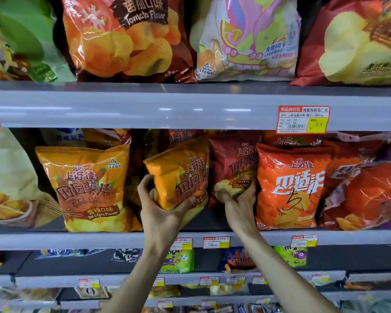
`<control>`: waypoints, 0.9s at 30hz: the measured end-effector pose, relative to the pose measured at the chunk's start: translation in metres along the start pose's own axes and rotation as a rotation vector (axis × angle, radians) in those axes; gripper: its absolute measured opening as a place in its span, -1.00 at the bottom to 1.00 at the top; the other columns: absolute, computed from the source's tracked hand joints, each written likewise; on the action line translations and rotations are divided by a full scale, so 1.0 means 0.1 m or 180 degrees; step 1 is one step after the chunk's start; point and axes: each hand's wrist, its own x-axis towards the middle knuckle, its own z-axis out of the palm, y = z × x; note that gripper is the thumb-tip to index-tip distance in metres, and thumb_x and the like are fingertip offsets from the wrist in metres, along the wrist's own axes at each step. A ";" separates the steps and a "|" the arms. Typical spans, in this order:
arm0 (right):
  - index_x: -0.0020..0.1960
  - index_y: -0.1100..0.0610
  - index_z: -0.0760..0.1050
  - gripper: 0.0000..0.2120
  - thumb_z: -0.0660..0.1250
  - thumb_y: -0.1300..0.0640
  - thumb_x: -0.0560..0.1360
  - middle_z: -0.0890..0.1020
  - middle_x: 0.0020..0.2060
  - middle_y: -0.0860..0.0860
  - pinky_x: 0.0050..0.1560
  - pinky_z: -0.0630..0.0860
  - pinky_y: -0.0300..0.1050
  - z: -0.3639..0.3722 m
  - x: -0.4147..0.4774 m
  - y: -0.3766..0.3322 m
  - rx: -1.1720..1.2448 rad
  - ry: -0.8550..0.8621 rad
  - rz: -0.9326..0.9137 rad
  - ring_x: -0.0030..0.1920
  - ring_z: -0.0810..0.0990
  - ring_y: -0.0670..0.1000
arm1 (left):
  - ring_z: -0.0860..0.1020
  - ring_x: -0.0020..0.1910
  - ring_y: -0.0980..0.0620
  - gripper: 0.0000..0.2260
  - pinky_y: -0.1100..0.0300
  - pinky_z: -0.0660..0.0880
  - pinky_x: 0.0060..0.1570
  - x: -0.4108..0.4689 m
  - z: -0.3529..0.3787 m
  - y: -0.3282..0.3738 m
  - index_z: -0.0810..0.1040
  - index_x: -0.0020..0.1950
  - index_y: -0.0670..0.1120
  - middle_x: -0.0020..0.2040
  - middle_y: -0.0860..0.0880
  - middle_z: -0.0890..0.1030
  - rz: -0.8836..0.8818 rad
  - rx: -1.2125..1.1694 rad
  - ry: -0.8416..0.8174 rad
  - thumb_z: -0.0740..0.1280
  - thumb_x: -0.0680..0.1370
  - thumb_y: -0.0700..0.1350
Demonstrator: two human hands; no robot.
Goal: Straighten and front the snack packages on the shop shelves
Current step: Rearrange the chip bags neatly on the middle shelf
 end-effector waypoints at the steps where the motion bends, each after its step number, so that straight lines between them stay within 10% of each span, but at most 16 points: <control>1: 0.70 0.02 -0.16 0.05 0.53 0.11 0.50 0.13 0.64 0.07 0.62 0.02 -0.03 -0.01 0.01 0.00 0.0018 0.0016 -0.0033 0.62 0.11 0.09 | 0.66 0.11 0.22 -0.09 0.07 0.66 0.09 -0.06 -0.04 0.02 0.28 0.46 0.19 0.17 0.27 0.60 0.0031 -0.0023 0.0075 0.75 0.28 -0.11; 13: 0.69 -0.09 -0.14 0.12 0.61 0.02 0.45 0.13 0.60 0.10 0.44 0.18 -0.10 0.18 0.08 -0.14 0.0070 -0.0352 0.0011 0.57 0.24 0.18 | 0.68 -0.01 0.25 -0.19 0.37 0.62 -0.10 -0.44 -0.76 0.16 0.40 0.39 0.04 0.09 0.23 0.67 0.0090 -0.0154 0.0347 0.68 0.21 -0.18; 27: 0.65 -0.10 0.19 -0.39 0.27 -0.18 0.66 0.30 0.56 0.07 0.53 0.22 0.05 0.62 -0.18 -0.32 -0.0216 -0.1044 -0.0222 0.57 0.25 0.12 | 0.70 0.11 0.08 -0.09 0.19 0.68 0.01 -0.33 -1.03 0.17 0.38 0.48 -0.01 0.18 0.13 0.68 -0.0112 -0.0072 -0.0104 0.76 0.23 -0.14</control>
